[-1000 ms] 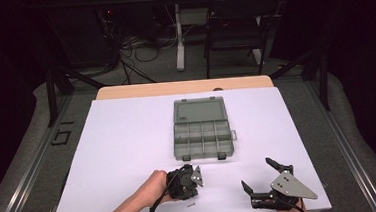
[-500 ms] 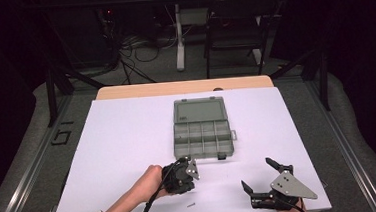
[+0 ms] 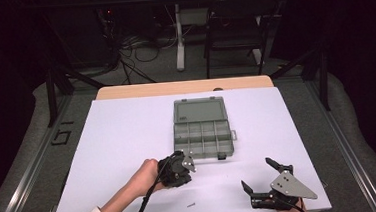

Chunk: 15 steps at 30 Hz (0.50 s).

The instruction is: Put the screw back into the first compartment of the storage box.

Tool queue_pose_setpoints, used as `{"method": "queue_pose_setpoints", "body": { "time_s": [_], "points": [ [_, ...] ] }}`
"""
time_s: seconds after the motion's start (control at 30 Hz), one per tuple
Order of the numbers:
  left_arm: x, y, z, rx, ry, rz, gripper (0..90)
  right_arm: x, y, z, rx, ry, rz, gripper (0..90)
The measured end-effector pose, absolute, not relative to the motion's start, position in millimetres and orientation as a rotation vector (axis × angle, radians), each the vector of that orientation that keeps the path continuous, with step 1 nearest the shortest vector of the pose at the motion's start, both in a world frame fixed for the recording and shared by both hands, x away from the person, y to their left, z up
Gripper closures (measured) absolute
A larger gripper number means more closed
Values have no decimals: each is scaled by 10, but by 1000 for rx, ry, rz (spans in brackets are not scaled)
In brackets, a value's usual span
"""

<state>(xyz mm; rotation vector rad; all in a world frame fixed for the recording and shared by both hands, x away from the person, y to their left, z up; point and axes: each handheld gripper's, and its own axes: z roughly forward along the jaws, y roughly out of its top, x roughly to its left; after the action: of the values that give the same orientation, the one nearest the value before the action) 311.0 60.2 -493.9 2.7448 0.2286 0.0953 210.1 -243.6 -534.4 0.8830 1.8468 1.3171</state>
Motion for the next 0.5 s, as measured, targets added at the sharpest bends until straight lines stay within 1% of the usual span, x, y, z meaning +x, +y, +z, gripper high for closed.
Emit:
{"method": "queue_pose_setpoints", "body": {
  "time_s": [0.5],
  "points": [
    [3329,692,-4740,2732,302,156,876,2103,-2436,-5345,883,1847,1319,0]
  ]
}}
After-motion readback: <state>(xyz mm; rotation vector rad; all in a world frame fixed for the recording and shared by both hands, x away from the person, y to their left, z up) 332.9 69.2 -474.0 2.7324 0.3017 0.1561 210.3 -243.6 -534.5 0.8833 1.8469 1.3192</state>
